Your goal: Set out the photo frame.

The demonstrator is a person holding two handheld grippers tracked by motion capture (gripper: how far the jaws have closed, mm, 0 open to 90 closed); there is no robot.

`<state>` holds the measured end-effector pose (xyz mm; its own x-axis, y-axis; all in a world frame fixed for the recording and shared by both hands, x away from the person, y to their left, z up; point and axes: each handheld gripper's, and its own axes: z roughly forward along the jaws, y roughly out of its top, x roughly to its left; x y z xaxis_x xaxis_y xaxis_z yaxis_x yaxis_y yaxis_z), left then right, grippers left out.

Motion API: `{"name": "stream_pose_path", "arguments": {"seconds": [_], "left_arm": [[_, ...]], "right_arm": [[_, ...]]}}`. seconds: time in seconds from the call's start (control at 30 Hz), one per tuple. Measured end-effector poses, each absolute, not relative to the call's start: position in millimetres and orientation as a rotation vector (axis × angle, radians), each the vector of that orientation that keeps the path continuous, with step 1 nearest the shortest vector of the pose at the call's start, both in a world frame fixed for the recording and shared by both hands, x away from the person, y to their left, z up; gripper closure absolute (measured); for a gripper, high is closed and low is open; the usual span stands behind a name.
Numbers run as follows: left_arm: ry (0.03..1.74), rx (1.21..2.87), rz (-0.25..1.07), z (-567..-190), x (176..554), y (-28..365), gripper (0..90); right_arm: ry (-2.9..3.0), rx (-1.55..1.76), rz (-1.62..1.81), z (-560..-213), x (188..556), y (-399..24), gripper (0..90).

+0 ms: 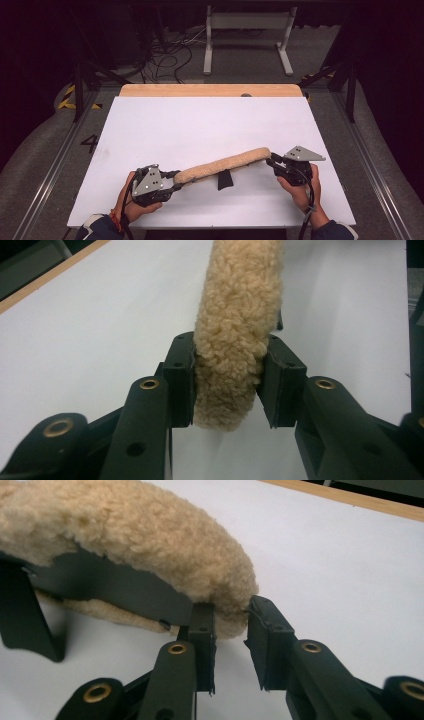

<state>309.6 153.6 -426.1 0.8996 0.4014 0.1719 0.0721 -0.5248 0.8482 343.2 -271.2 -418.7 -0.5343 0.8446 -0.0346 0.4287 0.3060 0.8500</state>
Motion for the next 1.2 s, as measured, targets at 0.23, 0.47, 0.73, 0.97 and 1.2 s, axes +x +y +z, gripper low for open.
{"name": "stream_pose_path", "arguments": {"seconds": [0.23,0.47,0.73,0.97,1.2], "left_arm": [[0.321,2.104,0.432,-426.0,306.1,142.9,65.0],[0.272,2.123,0.454,-426.2,300.6,131.3,65.6],[0.225,2.137,0.462,-426.3,298.2,117.6,65.3],[0.213,2.141,0.46,-426.3,297.6,109.3,65.0],[0.217,2.14,0.457,-426.6,297.5,109.3,64.9]], "right_arm": [[2.067,1.148,1.141,-418.8,362.7,-269.7,75.2],[2.041,1.179,1.152,-419.8,378.6,-267.8,76.3],[2.02,1.217,1.175,-420.8,399.9,-263.8,76.5],[2.012,1.244,1.21,-415.8,397.9,-266.8,61.6],[2.099,1.184,1.241,-409.6,373.2,-266.0,65.2]]}}
